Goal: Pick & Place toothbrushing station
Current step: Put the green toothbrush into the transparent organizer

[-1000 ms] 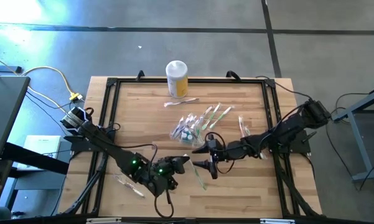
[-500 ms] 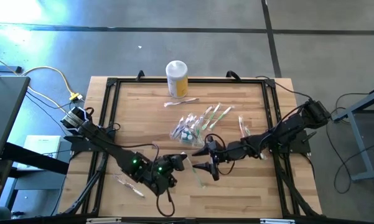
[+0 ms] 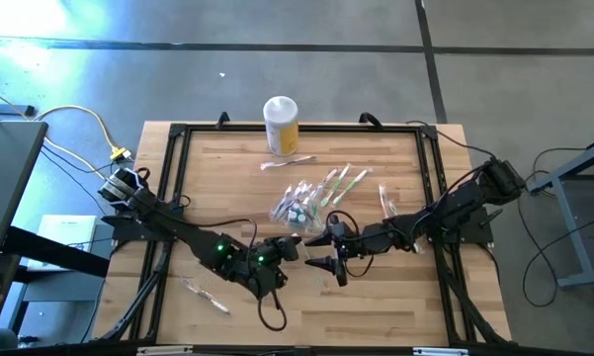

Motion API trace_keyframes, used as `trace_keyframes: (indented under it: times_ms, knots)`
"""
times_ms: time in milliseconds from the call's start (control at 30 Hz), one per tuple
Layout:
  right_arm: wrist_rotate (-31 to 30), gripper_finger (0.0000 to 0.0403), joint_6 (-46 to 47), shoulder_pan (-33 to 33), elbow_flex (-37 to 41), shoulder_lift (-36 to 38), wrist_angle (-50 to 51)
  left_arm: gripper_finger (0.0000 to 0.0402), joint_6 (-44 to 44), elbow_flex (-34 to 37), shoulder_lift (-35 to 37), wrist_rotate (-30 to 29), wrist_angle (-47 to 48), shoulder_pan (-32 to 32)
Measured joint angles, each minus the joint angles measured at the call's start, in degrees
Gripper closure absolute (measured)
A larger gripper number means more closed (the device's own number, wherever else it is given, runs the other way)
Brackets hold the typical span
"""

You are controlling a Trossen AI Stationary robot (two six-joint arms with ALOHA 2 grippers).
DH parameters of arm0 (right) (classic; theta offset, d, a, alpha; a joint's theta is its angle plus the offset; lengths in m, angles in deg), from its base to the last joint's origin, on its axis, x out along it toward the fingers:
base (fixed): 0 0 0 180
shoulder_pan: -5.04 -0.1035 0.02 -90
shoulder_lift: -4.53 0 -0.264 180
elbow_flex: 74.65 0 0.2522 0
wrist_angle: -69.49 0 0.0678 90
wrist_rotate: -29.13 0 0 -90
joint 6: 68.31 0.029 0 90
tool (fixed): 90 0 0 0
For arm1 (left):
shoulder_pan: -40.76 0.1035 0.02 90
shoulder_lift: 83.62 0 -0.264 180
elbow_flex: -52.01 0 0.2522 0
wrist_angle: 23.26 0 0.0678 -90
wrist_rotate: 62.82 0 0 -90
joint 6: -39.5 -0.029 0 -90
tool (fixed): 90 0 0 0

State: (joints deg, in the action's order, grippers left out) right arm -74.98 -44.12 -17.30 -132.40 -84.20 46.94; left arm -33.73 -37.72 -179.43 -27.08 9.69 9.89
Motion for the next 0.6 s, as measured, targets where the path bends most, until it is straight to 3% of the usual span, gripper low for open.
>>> trace_keyframes:
  times_ms: [333,600]
  knots:
    - [1.1,0.0226,-0.2,2.7,0.0,-5.3,-3.8,0.0396,-2.1,0.1,0.0,2.5,-4.5,0.6]
    - [3.7,0.0355,-1.2,2.9,0.0,-5.5,-4.3,0.0396,0.4,0.1,0.0,2.7,-2.0,0.5]
